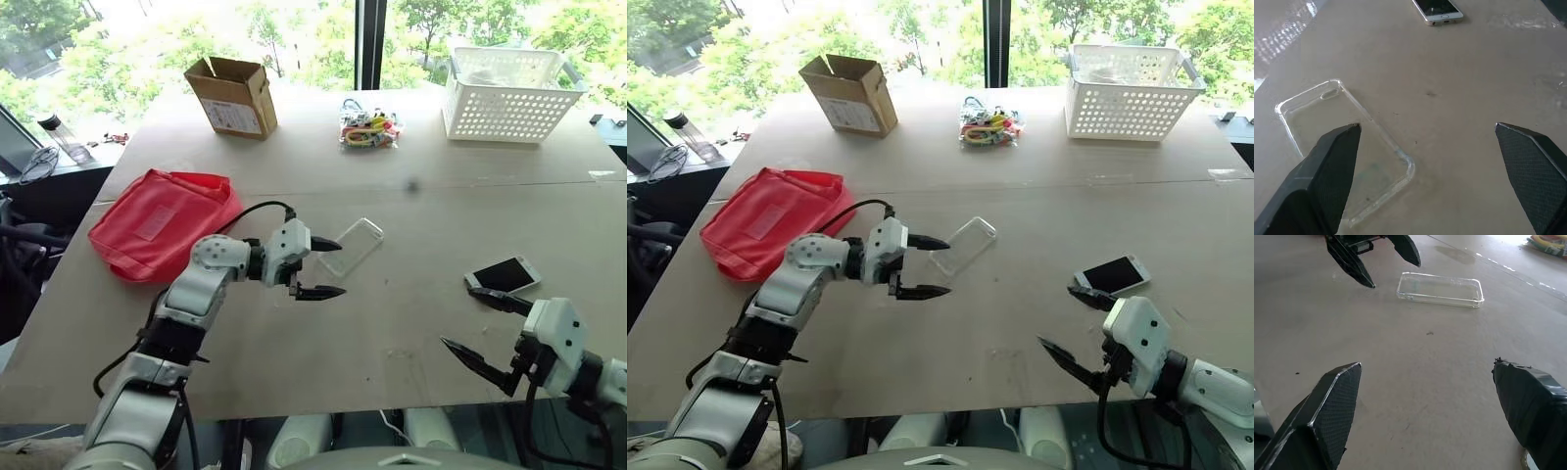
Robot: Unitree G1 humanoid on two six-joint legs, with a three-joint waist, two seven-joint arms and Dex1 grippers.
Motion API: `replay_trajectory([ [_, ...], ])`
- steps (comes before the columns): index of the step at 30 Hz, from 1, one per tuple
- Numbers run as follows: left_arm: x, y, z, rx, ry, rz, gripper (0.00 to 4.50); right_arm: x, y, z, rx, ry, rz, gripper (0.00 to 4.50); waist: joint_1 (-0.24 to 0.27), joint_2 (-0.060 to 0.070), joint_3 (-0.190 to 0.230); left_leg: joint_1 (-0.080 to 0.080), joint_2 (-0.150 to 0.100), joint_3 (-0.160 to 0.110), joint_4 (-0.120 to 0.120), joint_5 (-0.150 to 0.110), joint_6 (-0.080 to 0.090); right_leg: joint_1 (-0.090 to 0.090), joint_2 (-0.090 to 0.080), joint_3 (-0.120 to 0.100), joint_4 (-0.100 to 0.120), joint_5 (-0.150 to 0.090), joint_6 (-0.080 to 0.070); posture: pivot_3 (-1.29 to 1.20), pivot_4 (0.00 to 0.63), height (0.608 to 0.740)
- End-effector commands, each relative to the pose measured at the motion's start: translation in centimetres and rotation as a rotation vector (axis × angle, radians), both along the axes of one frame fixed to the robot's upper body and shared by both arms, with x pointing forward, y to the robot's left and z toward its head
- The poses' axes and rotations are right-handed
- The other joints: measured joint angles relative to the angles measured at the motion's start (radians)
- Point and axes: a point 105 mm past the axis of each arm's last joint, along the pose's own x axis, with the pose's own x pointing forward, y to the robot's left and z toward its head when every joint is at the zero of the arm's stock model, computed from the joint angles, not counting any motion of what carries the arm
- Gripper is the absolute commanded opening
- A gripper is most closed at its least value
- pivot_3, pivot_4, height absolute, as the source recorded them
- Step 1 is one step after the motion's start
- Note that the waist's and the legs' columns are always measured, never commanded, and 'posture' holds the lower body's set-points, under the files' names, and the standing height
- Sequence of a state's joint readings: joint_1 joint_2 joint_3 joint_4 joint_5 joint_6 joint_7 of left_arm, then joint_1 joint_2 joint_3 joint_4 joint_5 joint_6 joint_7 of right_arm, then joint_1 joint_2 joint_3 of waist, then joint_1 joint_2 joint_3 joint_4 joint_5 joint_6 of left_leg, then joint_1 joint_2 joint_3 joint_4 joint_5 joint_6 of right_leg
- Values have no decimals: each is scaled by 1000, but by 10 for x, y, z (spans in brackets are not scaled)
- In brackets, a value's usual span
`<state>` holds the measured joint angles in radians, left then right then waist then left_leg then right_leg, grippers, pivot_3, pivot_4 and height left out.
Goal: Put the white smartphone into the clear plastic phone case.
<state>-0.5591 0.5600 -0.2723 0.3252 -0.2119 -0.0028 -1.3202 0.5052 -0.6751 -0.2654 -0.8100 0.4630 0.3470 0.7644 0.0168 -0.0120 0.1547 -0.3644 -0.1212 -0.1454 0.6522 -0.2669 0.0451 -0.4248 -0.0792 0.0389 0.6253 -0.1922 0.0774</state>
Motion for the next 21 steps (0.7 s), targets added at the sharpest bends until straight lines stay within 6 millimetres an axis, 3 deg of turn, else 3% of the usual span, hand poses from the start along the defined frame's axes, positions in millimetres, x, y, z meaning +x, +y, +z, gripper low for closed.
replay_trajectory([
  [1, 7, 3, -11, 87, -38, -64, 4437, -2, 1, 10, -11, -44, 8, 4500, -2, 0, 0, 0, 0, 0, 0, 0, 0, 0, 0, 1, 0, 0, 0, 0, 150, 740],
  [4, 16, 5, -20, 152, -63, -91, 3260, -2, 1, 9, -19, -45, 2, 4500, -3, -1, 1, -1, 0, 0, 0, 0, 0, -1, 0, 1, 0, 0, 0, 0, 150, 740],
  [9, 22, 5, -15, 155, -66, -114, 1281, -3, 1, 8, -19, -44, -7, 4500, -1, -2, 1, -1, 0, 0, 0, 0, 1, -1, 0, 0, 0, 0, 0, 0, 150, 740],
  [12, 26, 1, -14, 125, 4, -29, 106, -3, 3, 7, -20, -42, -5, 4500, -2, -2, 1, -1, 0, 0, 0, 0, 1, -1, 0, 0, 0, 0, 1, 0, 150, 740],
  [21, 20, -36, 16, -48, 341, 364, 45, -3, 6, 6, -21, -40, 7, 4500, -1, -3, 2, -1, 0, -2, 1, 0, 1, 0, 3, -1, 0, -2, 4, 0, 150, 740],
])
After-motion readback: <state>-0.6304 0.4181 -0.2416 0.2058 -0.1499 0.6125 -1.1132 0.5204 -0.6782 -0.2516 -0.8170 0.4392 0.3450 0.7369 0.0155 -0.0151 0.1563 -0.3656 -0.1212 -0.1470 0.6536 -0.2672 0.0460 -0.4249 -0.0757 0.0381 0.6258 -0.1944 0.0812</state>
